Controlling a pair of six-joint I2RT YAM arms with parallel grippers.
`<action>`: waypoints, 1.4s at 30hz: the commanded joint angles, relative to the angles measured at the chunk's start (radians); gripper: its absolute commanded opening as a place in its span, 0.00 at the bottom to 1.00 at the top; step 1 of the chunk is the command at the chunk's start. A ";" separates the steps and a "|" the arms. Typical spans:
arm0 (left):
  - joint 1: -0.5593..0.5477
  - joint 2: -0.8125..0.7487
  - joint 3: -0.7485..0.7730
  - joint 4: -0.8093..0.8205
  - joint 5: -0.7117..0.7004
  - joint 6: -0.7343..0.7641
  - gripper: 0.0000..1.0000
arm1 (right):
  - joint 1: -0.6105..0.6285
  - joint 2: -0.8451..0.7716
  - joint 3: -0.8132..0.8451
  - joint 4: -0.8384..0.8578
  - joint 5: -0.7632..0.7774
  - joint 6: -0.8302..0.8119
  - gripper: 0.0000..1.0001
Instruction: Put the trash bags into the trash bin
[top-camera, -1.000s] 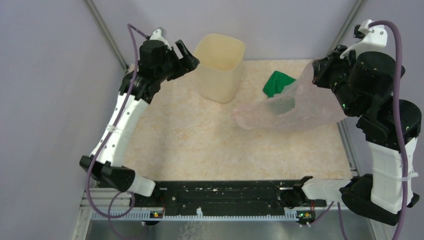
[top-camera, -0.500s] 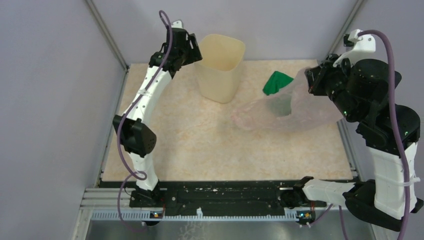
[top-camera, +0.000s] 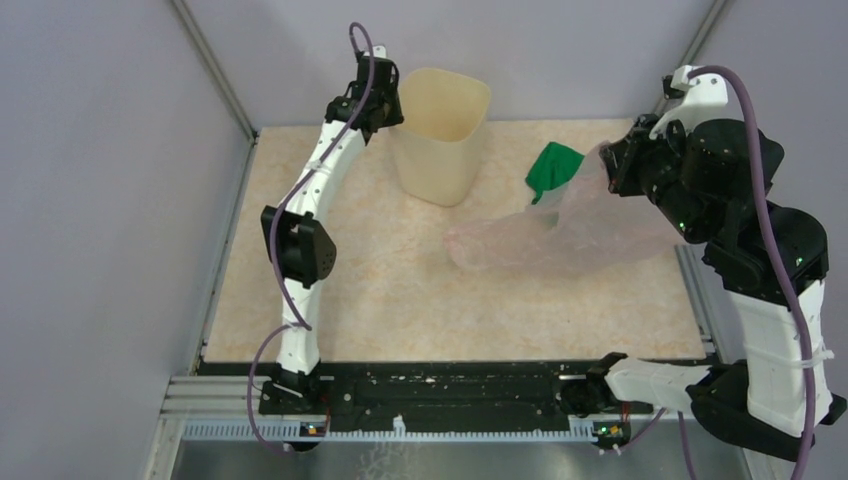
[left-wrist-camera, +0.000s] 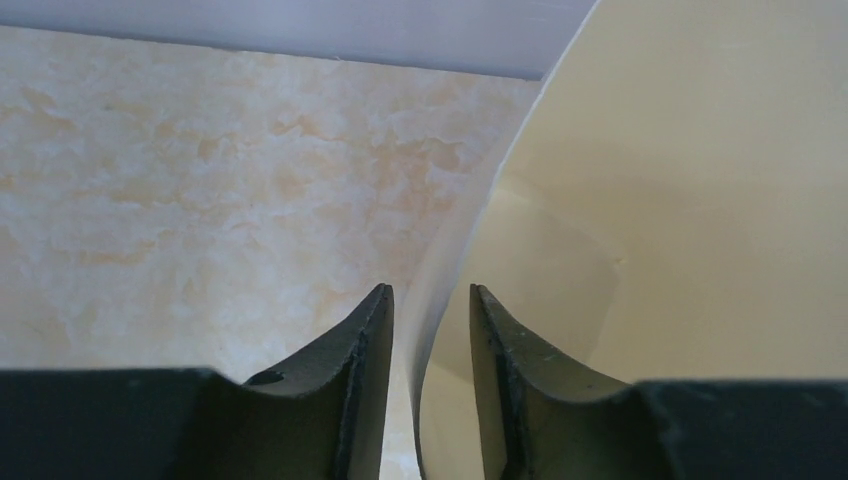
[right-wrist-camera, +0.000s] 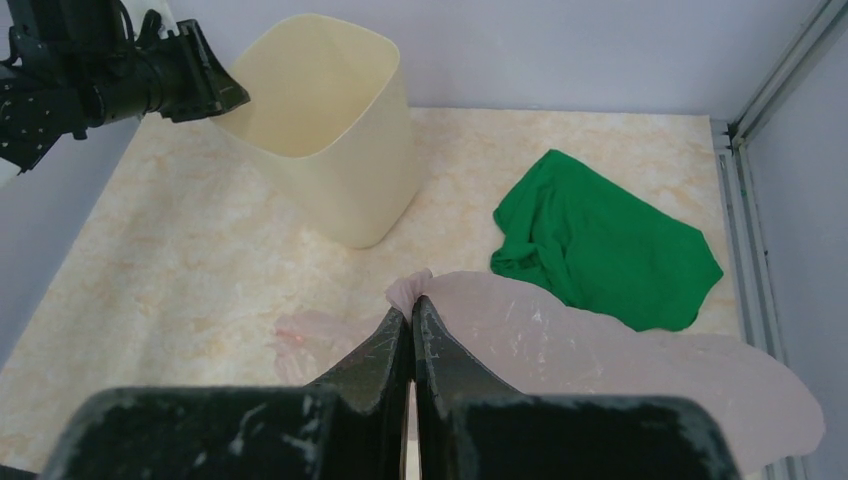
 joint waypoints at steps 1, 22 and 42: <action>0.003 -0.003 0.016 0.016 0.004 0.024 0.36 | 0.009 0.003 0.038 0.019 -0.007 -0.028 0.00; -0.006 -0.207 -0.061 -0.139 0.141 0.044 0.00 | 0.009 -0.114 0.121 0.492 -0.007 0.036 0.00; -0.267 -0.713 -0.756 0.027 -0.020 -0.151 0.00 | 0.009 -0.008 0.116 0.968 -0.228 0.235 0.00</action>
